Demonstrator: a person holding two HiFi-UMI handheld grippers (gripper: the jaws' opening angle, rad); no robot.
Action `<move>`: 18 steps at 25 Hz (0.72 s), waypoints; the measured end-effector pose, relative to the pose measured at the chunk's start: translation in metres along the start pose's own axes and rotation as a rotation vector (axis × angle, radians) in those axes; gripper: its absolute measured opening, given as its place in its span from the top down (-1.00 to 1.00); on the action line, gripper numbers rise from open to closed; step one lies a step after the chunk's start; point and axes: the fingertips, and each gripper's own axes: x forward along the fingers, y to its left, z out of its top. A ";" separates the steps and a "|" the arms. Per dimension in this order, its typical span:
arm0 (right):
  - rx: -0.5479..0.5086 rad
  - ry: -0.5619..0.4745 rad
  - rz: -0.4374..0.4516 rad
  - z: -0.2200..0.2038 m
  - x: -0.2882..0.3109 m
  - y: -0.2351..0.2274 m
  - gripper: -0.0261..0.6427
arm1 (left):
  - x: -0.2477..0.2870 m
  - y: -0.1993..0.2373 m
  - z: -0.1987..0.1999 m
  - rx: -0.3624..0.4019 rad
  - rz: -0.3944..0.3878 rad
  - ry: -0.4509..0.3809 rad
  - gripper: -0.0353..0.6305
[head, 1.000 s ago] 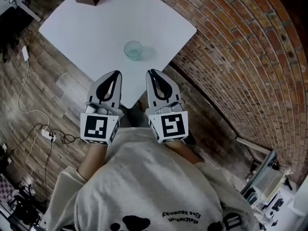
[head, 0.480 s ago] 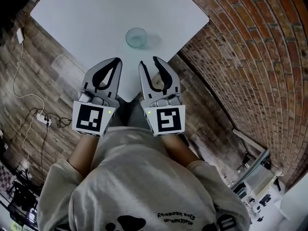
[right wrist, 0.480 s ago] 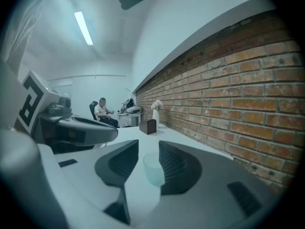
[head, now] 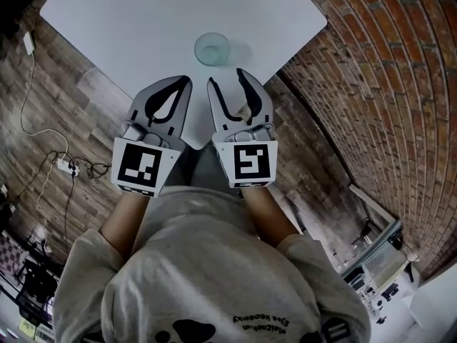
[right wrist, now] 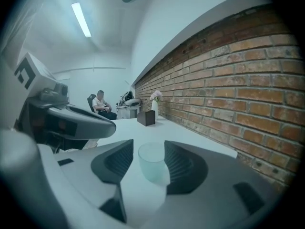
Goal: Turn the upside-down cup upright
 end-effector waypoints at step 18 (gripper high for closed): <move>-0.003 0.111 0.012 -0.041 0.059 -0.003 -0.19 | 0.010 0.020 -0.020 -0.027 0.017 0.063 0.86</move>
